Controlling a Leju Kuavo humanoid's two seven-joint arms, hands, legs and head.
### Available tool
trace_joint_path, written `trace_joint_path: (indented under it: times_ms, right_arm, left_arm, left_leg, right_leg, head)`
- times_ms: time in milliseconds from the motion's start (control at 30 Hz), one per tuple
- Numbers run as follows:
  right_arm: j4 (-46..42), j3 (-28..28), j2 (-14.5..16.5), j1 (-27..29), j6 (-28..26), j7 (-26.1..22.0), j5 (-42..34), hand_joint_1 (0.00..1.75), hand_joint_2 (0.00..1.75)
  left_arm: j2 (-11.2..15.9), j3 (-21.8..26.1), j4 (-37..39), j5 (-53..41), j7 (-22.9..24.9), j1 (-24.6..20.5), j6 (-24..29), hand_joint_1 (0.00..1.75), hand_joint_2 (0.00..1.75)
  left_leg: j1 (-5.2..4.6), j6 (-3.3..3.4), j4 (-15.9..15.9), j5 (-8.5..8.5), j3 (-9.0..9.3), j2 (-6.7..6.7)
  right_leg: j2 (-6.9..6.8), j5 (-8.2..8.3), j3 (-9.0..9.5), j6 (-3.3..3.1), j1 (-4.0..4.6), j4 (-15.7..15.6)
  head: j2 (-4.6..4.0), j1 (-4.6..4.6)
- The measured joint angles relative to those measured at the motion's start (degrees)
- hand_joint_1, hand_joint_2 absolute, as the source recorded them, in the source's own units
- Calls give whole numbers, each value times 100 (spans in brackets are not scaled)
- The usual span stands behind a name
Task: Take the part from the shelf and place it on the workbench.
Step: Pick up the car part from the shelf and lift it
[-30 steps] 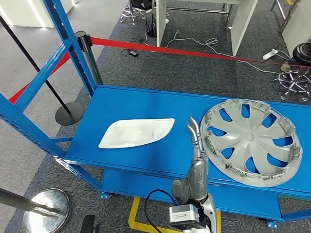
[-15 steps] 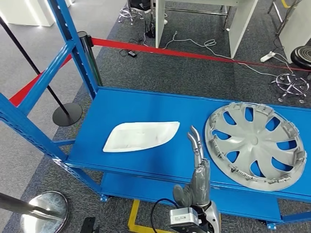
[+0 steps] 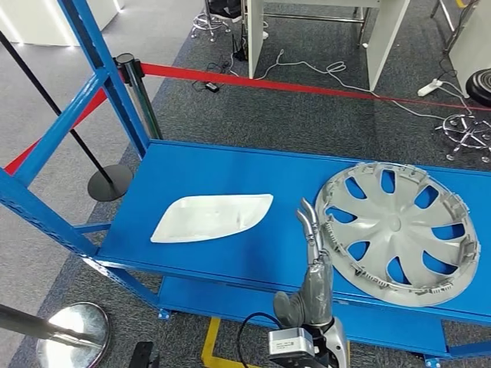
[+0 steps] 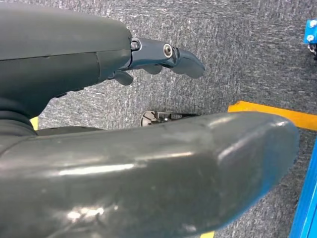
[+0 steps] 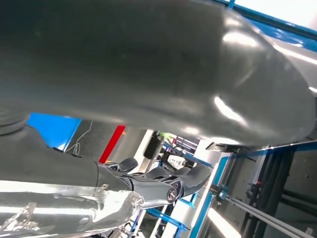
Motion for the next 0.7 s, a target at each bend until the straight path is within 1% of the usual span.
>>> trace_joint_path:
  times_ms: [33, 67, 100, 133, 167, 200, 233, 267, 300, 333, 367, 400, 467, 500, 533, 567, 633, 667, 700]
  right_arm:
    - [0, 0, 5, -11, -12, -4, 9, 0, 0]
    - [2, 0, 9, -21, -32, -8, 26, 0, 0]
    - [6, 0, 10, -31, -54, -10, 46, 0, 0]
    - [13, 0, 11, -37, -74, -7, 68, 0, 0]
    - [20, -1, 11, -41, -88, 8, 93, 0, 0]
    - [27, -2, 11, -48, -95, 37, 121, 0, 0]
    - [32, -3, 11, -56, -96, 80, 153, 0, 0]
    - [35, -5, 11, -66, -93, 135, 195, 0, 0]
    - [39, -6, 11, -78, -87, 195, 251, 0, 0]
    - [46, -7, 10, -91, -80, 260, 320, 0, 0]
    - [56, -8, 9, -109, -74, 321, 405, 0, 0]
    - [67, -10, 5, -133, -71, 376, 495, 0, 0]
    - [79, -14, -1, -199, -69, 458, 636, 0, 0]
    - [80, -15, -4, -238, -69, 486, 682, 0, 0]
    - [81, -16, -7, -275, -67, 509, 715, 0, 0]
    - [84, -18, -10, -308, -61, 530, 742, 0, 0]
    - [102, -21, -27, -357, -34, 567, 778, 0, 0]
    - [116, -22, -37, -370, -12, 587, 789, 0, 0]
    - [131, -23, -44, -379, 12, 604, 793, 0, 0]
  left_arm:
    - [5, -1, 0, -24, -1, -5, 0, 0, 0]
    - [12, -1, 0, -50, -1, -7, 0, 0, 0]
    - [21, -1, 0, -74, -2, -7, 0, 0, 0]
    - [31, -1, 0, -87, -2, -5, 0, 0, 0]
    - [41, -1, 0, -96, -4, -1, 0, 0, 0]
    - [49, -1, 0, -97, -10, 0, -2, 0, 0]
    - [56, -1, 0, -99, -20, -1, -4, 0, 0]
    - [61, -1, 0, -103, -32, -6, -7, 0, 0]
    - [67, -1, 0, -112, -44, -12, -9, 0, 0]
    - [71, -1, 0, -125, -53, -17, -10, 0, 0]
    - [75, -1, 0, -139, -58, -21, -11, 0, 0]
    - [80, -1, 0, -156, -61, -23, -11, 0, 0]
    - [80, 1, 0, -179, -60, -23, -13, 0, 0]
    - [75, 1, 0, -187, -60, -24, -16, 0, 0]
    - [68, 1, 0, -191, -60, -24, -20, 0, 0]
    - [61, 1, 0, -193, -56, -23, -28, 0, 0]
    - [46, 2, 0, -185, -22, -14, -46, 0, 0]
    - [40, 2, 0, -176, 5, -8, -59, 0, 0]
    - [33, 3, 0, -165, 34, -3, -72, 0, 0]
  left_leg:
    - [2, -25, 188, -124, -89, 5]
    - [3, -49, 500, -298, -239, 11]
    - [4, -65, 901, -484, -435, 14]
    - [6, -71, 1276, -619, -626, 14]
    - [4, -68, 1514, -659, -756, 14]
    - [1, -54, 1540, -579, -788, 14]
    - [-5, -30, 1333, -391, -711, 14]
    - [-17, 6, 975, -148, -557, 15]
    - [-38, 52, 596, 60, -386, 15]
    - [-57, 94, 287, 199, -249, 15]
    - [-74, 130, 104, 256, -171, 16]
    - [-85, 157, 31, 246, -144, 16]
    - [-60, 186, -87, 217, -110, 20]
    - [-39, 201, -161, 214, -77, 22]
    - [-16, 211, -239, 217, -38, 25]
    - [1, 219, -286, 216, -5, 28]
    - [14, 228, -299, 194, 43, 29]
    - [23, 222, -291, 168, 73, 28]
    - [37, 207, -278, 136, 108, 23]
  right_leg:
    - [-8, 5, 4, -32, -9, -9]
    - [-17, 2, 5, -56, -9, -11]
    - [-25, -2, 3, -75, -4, -11]
    - [-30, -7, 2, -86, 2, -11]
    - [-31, -13, 4, -94, 9, -10]
    - [-29, -18, 9, -98, 15, -10]
    - [-23, -23, 17, -100, 19, -11]
    - [-17, -29, 27, -96, 19, -12]
    - [-13, -38, 31, -86, 25, -11]
    - [-10, -45, 26, -69, 27, -9]
    - [-10, -50, 16, -48, 28, -8]
    - [-12, -50, 5, -23, 30, -12]
    - [-16, -56, -12, 37, 36, -34]
    - [-21, -101, -41, 67, 43, 8]
    - [-26, -200, -110, 93, 49, 145]
    - [-31, -352, -233, 112, 48, 406]
    - [-35, -667, -548, 143, 36, 1121]
    - [-35, -710, -666, 162, 27, 1373]
    - [-36, -631, -707, 186, 13, 1435]
  head:
    - [0, -12]
    - [0, -24]
    - [0, -36]
    - [0, -36]
    - [0, -36]
    - [0, -36]
    - [0, -34]
    - [0, -36]
    - [0, -31]
    - [0, -33]
    - [0, -31]
    - [0, -29]
    - [0, -30]
    - [0, -20]
    - [0, -5]
    - [0, 10]
    - [0, 29]
    - [0, 29]
    - [0, 29]
